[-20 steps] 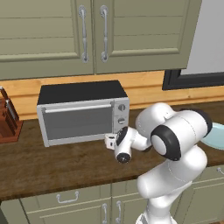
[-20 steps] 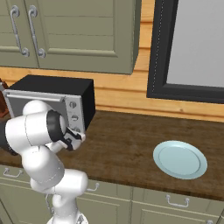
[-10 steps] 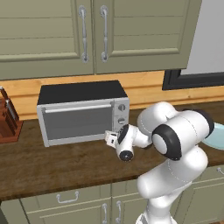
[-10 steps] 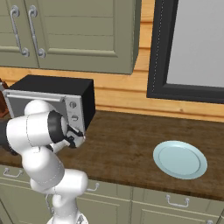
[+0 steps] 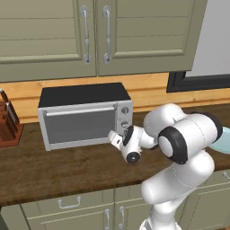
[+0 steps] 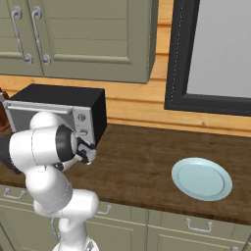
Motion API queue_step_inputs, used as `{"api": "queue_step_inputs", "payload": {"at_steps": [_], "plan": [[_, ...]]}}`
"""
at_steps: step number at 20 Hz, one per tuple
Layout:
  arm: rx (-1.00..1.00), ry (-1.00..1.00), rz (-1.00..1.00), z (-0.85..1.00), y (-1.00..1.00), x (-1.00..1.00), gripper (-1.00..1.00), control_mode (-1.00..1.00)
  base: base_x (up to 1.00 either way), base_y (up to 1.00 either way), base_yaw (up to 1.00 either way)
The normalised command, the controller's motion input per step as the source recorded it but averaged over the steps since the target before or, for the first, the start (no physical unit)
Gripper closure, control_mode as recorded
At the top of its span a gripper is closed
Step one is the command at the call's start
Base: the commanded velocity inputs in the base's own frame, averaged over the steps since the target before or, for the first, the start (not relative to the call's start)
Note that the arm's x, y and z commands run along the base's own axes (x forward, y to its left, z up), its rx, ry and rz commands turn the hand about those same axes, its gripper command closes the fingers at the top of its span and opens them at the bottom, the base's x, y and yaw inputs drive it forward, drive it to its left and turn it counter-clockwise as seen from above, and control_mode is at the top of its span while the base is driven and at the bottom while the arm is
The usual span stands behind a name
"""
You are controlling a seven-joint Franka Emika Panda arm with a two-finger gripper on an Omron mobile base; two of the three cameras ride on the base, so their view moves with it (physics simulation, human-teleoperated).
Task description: Pick up the kebab skewer and baguette bread, and place them inside the toaster oven. Close the toaster oven door and start by setting the timer.
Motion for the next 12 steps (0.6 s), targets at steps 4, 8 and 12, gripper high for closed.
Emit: {"api": "queue_step_inputs", "payload": {"at_steps": [4,8,12], "plan": [[0.23,0.00,0.00,0.06,0.00,0.19,1.00,-1.00,0.00,0.00,0.00],[0.22,0.00,0.00,0.05,0.00,0.29,1.00,-1.00,0.00,0.00,0.00],[0.21,0.00,-0.01,0.08,0.00,0.33,1.00,-1.00,0.00,0.00,0.00]]}}
